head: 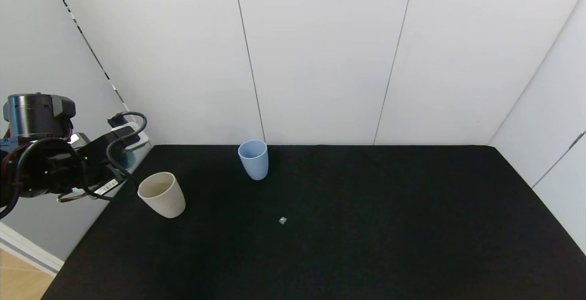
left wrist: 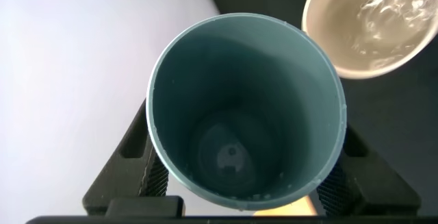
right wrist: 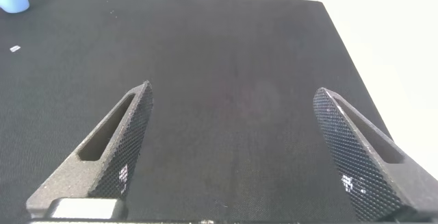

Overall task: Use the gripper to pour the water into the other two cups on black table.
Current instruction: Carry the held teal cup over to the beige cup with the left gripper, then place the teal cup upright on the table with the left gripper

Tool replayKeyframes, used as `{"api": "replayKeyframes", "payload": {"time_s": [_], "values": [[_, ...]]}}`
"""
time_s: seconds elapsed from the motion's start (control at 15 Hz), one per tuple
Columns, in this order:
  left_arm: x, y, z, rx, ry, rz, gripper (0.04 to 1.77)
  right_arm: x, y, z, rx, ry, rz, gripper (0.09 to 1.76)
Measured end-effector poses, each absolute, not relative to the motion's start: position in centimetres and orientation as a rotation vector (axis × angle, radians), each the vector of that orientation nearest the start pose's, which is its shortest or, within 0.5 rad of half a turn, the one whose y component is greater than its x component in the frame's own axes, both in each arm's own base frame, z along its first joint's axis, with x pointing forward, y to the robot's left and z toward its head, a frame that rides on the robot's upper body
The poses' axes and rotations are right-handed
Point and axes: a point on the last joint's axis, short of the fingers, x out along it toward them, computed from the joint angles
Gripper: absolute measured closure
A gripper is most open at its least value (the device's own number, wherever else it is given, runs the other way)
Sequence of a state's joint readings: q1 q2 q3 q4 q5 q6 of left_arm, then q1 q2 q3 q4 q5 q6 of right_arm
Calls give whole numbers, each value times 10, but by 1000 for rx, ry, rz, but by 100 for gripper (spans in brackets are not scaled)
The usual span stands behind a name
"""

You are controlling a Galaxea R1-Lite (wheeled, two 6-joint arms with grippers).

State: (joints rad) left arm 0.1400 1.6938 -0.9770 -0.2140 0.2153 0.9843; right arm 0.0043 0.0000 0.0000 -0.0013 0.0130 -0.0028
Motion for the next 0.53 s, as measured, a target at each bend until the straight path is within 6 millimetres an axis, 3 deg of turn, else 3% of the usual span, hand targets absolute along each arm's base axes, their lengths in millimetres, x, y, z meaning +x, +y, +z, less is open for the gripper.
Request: {"api": "replayKeyframes", "payload": {"time_s": [0.27,0.53], "values": [[296,4,203,813,521,17,64,-23,0,76,-3,-1,17,14],[287,-53,208,604,432,-101,64,-23,0,76,-2,-1,17,14]]}}
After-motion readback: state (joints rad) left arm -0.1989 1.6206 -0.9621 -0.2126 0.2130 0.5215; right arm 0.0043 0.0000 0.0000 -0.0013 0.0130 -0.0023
